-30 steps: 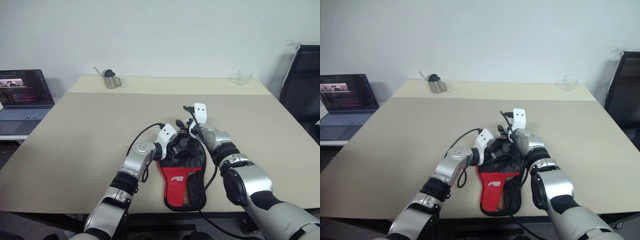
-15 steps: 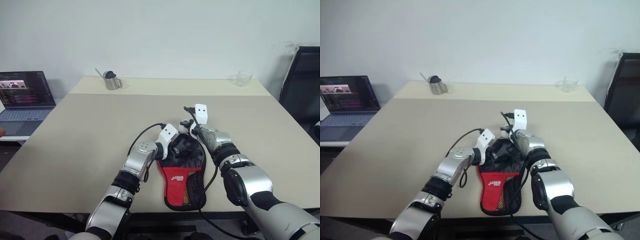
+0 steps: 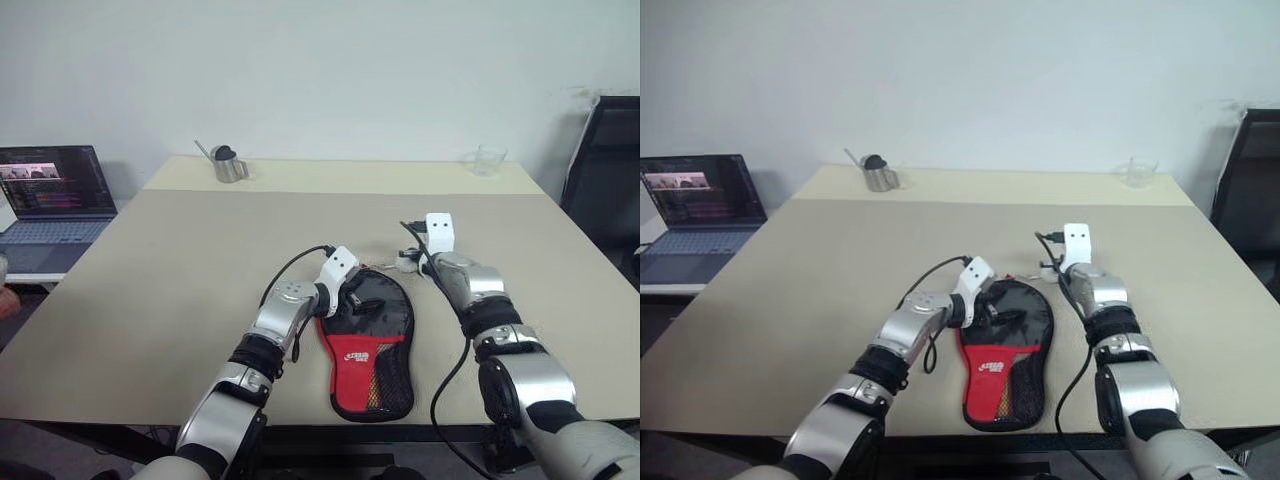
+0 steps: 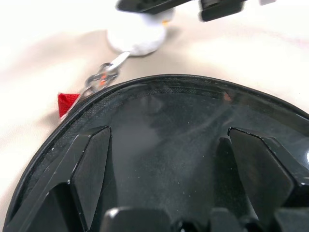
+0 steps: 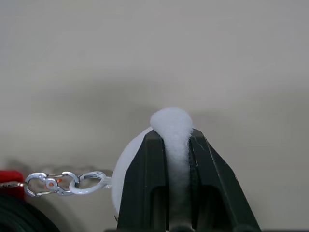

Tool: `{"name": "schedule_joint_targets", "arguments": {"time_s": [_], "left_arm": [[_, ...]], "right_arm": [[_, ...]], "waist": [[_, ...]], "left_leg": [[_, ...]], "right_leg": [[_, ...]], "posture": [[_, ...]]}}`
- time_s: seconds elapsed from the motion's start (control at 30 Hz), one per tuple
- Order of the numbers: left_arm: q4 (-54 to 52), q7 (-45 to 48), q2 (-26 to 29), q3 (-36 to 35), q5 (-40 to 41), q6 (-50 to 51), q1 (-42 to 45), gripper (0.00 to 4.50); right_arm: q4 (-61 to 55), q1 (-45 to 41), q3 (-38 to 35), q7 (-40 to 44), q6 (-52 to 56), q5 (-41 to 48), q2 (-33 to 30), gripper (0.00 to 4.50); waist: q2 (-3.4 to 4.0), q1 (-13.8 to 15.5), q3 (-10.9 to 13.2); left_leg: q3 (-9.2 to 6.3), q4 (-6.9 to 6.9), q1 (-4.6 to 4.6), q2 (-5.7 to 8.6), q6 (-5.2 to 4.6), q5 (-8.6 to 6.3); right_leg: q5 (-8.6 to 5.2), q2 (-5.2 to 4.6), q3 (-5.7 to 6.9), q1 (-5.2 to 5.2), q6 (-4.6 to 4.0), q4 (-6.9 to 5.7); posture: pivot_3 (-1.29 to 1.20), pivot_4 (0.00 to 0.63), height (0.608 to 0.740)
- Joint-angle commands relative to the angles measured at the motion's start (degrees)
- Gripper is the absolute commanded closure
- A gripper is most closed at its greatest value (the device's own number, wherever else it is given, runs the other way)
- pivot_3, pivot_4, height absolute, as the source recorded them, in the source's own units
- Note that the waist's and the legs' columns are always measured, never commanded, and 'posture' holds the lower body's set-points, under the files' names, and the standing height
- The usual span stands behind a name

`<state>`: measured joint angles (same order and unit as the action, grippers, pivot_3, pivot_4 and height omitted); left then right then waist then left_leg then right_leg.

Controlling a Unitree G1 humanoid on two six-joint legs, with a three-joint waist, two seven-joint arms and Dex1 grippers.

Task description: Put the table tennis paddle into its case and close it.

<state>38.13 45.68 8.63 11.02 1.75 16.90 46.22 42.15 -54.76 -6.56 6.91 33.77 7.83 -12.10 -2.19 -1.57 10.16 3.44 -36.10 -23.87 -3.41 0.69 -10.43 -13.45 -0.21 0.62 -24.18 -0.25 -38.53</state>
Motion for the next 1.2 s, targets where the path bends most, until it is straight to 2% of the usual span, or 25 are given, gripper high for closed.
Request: {"name": "schedule_joint_targets", "arguments": {"time_s": [0.03, 0.27, 0.43, 0.57, 0.8, 0.87, 1.2], "left_arm": [[3.8, -0.1, -0.2, 1.3, -1.5, 1.0, -0.8, 0.24], [5.4, 0.2, -0.4, 1.8, -1.8, 0.4, -0.3, 0.24], [6.3, 0.4, -0.3, 1.9, -1.7, -0.1, 0.2, 0.24], [7.4, 0.5, -0.3, 2.0, -1.8, -0.5, 0.9, 0.24], [10.1, 0.8, -0.7, 2.4, -2.5, -2.0, 2.2, 0.24], [10.4, 1.2, -0.9, 2.5, -2.6, -2.3, 2.5, 0.24], [12.1, 2.0, -0.8, 2.7, -3.7, -3.2, 3.4, 0.24]], "right_arm": [[-9.6, 2.9, -0.5, 0.6, 5.1, -0.1, -3.2, 4.38], [-23.1, 10.4, -1.2, 3.1, 14.0, 0.4, -8.9, 4.38], [-32.3, 15.2, -0.4, 8.4, 18.8, 1.9, -13.1, 4.38], [-44.3, 20.8, 1.5, 19.5, 22.0, 7.9, -18.0, 4.38], [-56.3, 28.0, 4.6, 29.5, 22.5, 13.4, -24.0, 4.39], [-58.9, 29.9, 4.6, 31.2, 22.9, 14.7, -25.3, 4.40], [-65.4, 39.1, 7.3, 39.5, 16.5, 15.6, -33.1, 4.40]], "waist": [[0.03, 0.1, 0.0], [0.17, 0.2, -0.1], [0.35, 0.2, -0.2], [0.34, 0.3, -0.2], [0.32, 0.1, -0.2], [0.32, 0.2, -0.2], [0.27, 0.5, -0.2]], "left_leg": [[-0.01, 0.00, 0.00, 0.00, 0.00, 0.00], [-0.02, 0.03, -0.02, 0.00, 0.00, -0.01], [-0.01, 0.12, -0.09, 0.01, -0.01, -0.02], [-0.04, 0.14, -0.14, 0.03, -0.02, -0.03], [-0.13, 0.16, -0.14, 0.02, -0.01, -0.04], [-0.15, 0.16, -0.15, 0.03, -0.01, -0.05], [-0.19, 0.20, -0.26, 0.15, 0.00, -0.07]], "right_leg": [[0.00, 0.00, 0.01, 0.00, 0.00, 0.00], [0.00, 0.00, 0.04, 0.04, 0.01, 0.13], [0.05, 0.01, 0.03, 0.11, 0.10, 0.52], [0.06, 0.01, 0.06, 0.11, 0.12, 0.62], [0.03, 0.02, 0.16, 0.12, 0.08, 0.72], [-0.12, 0.02, 0.18, 0.13, -0.18, 0.79], [-0.15, -0.02, 0.23, 0.14, -0.20, 1.01]], "posture": [[0.00, 0.150, 0.740], [0.00, 0.150, 0.740], [0.00, 0.150, 0.740], [0.00, 0.150, 0.740], [0.00, 0.150, 0.740], [0.00, 0.150, 0.740], [0.00, 0.150, 0.740]]}}
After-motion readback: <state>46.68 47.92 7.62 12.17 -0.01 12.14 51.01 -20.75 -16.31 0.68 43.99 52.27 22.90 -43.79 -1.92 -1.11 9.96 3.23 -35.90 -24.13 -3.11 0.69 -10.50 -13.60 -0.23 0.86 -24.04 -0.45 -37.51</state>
